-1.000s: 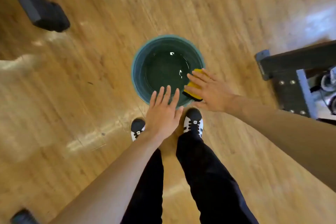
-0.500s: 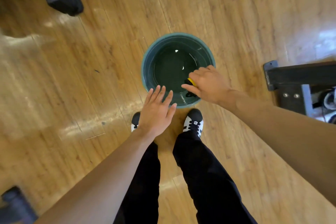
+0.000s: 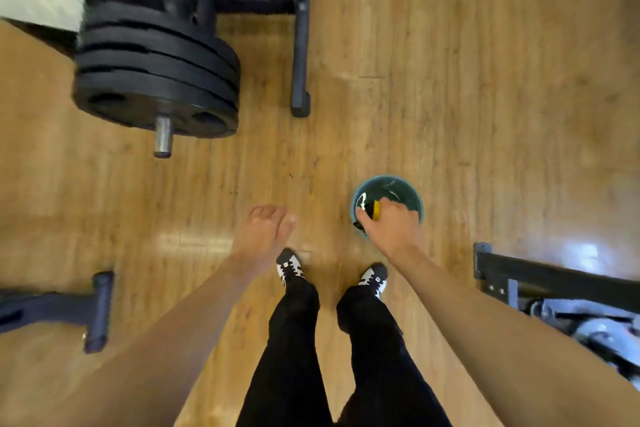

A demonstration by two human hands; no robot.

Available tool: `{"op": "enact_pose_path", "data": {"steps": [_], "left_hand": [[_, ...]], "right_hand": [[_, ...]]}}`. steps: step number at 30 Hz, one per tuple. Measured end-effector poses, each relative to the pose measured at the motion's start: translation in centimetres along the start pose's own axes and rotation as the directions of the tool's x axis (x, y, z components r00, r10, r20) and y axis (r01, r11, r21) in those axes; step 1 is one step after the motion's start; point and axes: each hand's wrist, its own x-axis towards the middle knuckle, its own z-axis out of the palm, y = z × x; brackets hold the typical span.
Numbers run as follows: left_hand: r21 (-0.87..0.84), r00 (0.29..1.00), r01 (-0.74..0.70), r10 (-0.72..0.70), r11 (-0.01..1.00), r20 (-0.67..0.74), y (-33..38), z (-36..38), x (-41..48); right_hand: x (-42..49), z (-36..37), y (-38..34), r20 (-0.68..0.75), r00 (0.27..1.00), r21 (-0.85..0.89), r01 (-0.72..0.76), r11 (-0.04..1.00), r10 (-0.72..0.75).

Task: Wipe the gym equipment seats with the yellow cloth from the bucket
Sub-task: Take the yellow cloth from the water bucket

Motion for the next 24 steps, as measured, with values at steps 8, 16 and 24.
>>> {"op": "enact_pose_path", "data": {"steps": [8, 16, 24], "left_hand": [[-0.316, 0.957, 0.131, -0.203, 0.94, -0.207, -5.9, -9.2, -13.4], [-0.255, 0.925, 0.268, -0.322, 0.929, -0.2, -16.1, -10.1, -17.8], [-0.21, 0.94, 0.269, -0.304, 0.94, -0.154, -20.3, -14.5, -12.1]], "right_hand": [[-6.4, -5.0, -12.9, -0.096, 0.995, 0.041, -0.036, 0.999, 0.04], [-8.6, -4.0, -21.3, -0.087, 0.994, -0.042, 0.069, 0.997, -0.072], [-5.4, -2.0, -26.9, -0.046, 0.999, -0.036, 0.025, 0.999, -0.027]]}}
